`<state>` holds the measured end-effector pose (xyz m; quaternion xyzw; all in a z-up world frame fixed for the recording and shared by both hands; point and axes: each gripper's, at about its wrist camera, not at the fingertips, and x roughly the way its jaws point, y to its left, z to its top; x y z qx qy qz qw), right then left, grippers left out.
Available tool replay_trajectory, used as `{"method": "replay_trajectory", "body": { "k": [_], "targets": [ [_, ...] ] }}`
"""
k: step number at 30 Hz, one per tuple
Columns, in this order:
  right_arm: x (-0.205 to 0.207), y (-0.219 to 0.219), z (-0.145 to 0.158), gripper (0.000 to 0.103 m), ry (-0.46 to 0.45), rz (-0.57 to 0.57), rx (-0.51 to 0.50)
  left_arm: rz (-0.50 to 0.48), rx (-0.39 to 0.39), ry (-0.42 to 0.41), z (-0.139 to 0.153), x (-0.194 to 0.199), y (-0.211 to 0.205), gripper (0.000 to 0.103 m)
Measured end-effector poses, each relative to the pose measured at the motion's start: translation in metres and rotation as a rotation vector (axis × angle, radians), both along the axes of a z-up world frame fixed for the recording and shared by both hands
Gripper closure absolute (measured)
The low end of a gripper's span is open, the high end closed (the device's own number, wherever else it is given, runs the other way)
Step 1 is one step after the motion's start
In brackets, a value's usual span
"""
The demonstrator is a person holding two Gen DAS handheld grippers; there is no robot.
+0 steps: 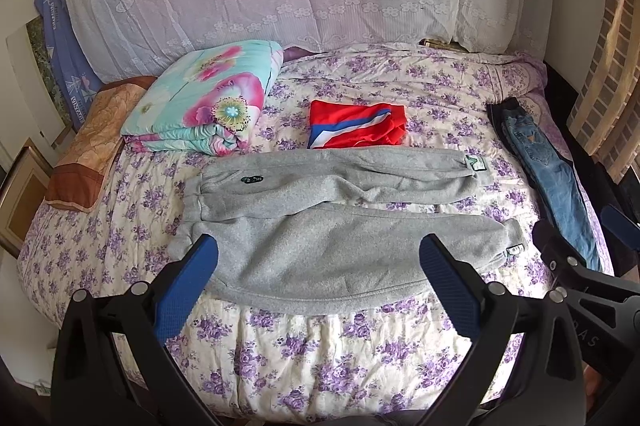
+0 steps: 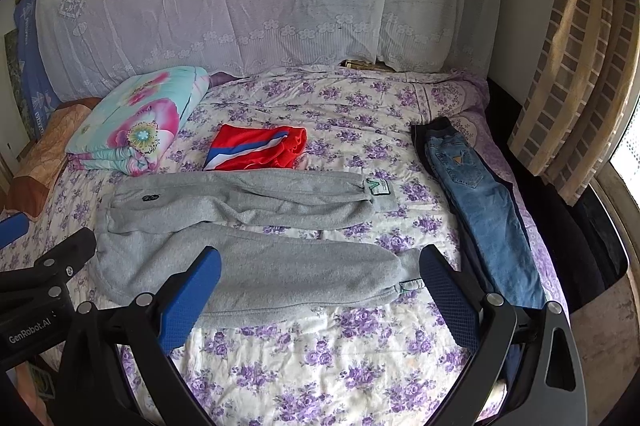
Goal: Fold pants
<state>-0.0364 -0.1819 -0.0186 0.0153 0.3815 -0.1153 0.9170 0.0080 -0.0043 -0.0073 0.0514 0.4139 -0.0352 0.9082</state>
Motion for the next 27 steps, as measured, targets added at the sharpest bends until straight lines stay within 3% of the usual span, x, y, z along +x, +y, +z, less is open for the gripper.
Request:
{"method": "replay_trajectory", "body": {
  "k": [27],
  "targets": [
    [0.0005,0.0059,-0.0010,0.004,0.004,0.002,-0.005,0.001,-0.004,0.005,-0.0011,-0.0046,0.0024,0.005]
  ]
}}
